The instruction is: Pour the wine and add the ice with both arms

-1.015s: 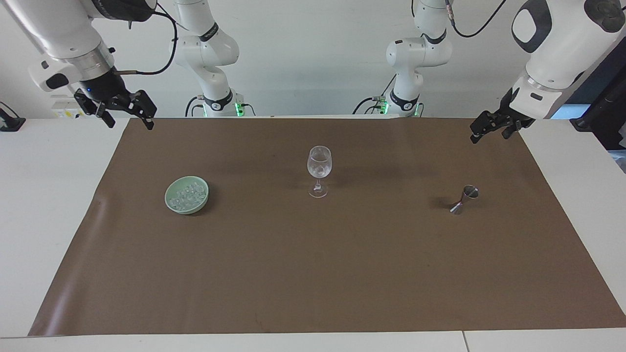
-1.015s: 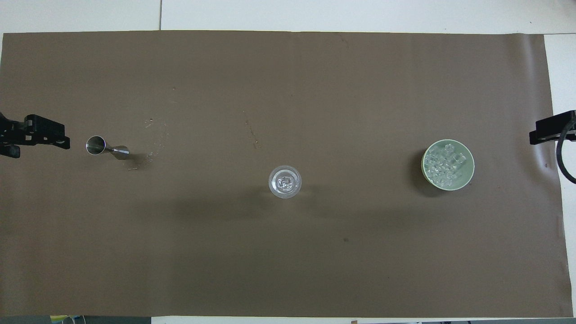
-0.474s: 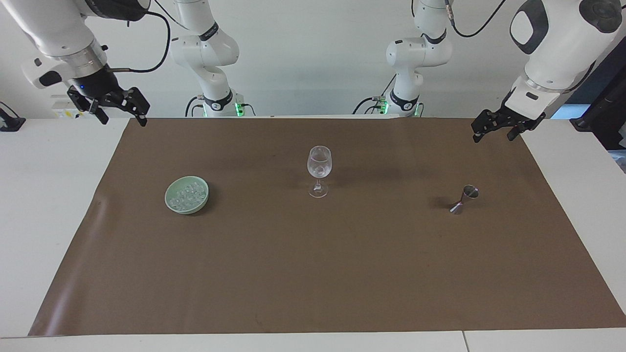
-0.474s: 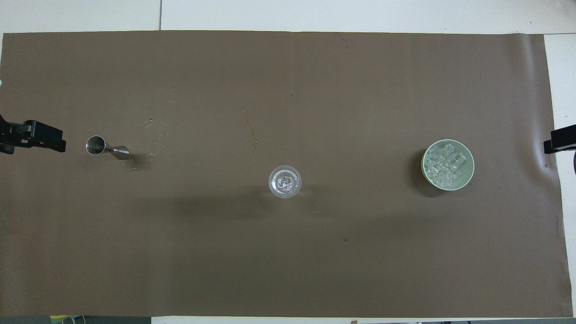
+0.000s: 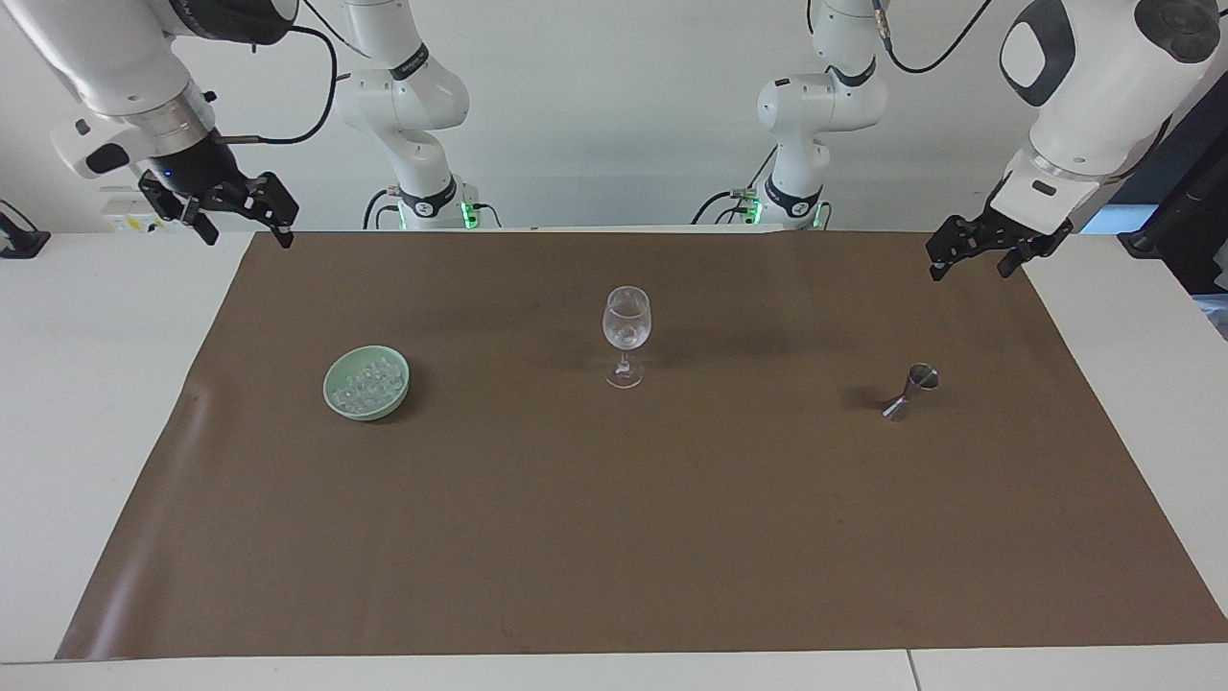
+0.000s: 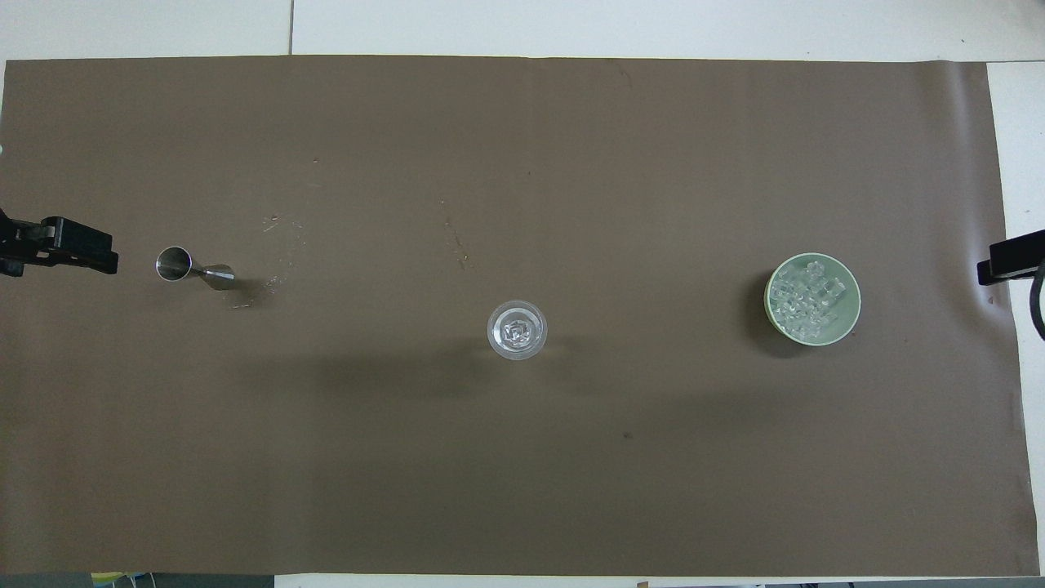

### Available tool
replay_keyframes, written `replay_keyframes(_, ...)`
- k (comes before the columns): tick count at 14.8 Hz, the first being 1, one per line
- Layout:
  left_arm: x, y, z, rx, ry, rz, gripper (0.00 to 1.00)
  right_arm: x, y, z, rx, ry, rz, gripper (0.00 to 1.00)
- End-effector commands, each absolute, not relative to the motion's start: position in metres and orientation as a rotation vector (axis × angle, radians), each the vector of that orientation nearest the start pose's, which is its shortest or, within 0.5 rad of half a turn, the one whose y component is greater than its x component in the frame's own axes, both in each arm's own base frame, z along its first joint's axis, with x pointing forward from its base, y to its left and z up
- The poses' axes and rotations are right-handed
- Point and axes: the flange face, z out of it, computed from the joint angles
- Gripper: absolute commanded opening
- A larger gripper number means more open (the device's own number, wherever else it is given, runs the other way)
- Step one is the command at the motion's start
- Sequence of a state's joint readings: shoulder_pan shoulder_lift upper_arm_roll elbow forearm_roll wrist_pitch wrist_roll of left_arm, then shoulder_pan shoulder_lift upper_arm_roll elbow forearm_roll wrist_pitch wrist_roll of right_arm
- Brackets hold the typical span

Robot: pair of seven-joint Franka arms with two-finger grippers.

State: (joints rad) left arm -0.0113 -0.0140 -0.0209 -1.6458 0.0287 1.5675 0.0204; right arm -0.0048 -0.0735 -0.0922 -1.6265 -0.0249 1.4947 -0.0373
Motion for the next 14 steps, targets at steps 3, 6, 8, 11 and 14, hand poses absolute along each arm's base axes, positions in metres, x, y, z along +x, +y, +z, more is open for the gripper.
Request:
replay_keyframes(3, 0.5438, -0.0131, 0.5937, -3.095, 0.105, 0.095, 1.0, 0.5162, -0.0527, 0.6329, -3.149, 0.06, 0.05, 1.0)
replay_keyframes(6, 0.5438, -0.013, 0.5935, -3.093, 0.105, 0.09, 1.0, 0.5168, -0.0517, 0.6329, -3.147, 0.055, 0.05, 1.0)
replay_keyframes(8, 0.5418, -0.0146, 0.5926, -3.093, 0.11, 0.093, 1.0, 0.5168, -0.0517, 0.6329, -3.147, 0.055, 0.05, 1.0)
replay_keyframes(11, 0.5463, -0.0125, 0.5943, -3.096, 0.09, 0.045, 1.0, 0.5168, -0.0517, 0.6329, -3.147, 0.055, 0.05, 1.0)
replay_keyframes(14, 0.5453, -0.0128, 0.5935, -3.099, 0.092, 0.059, 1.0, 0.5168, -0.0517, 0.6329, -3.147, 0.055, 0.05, 1.0)
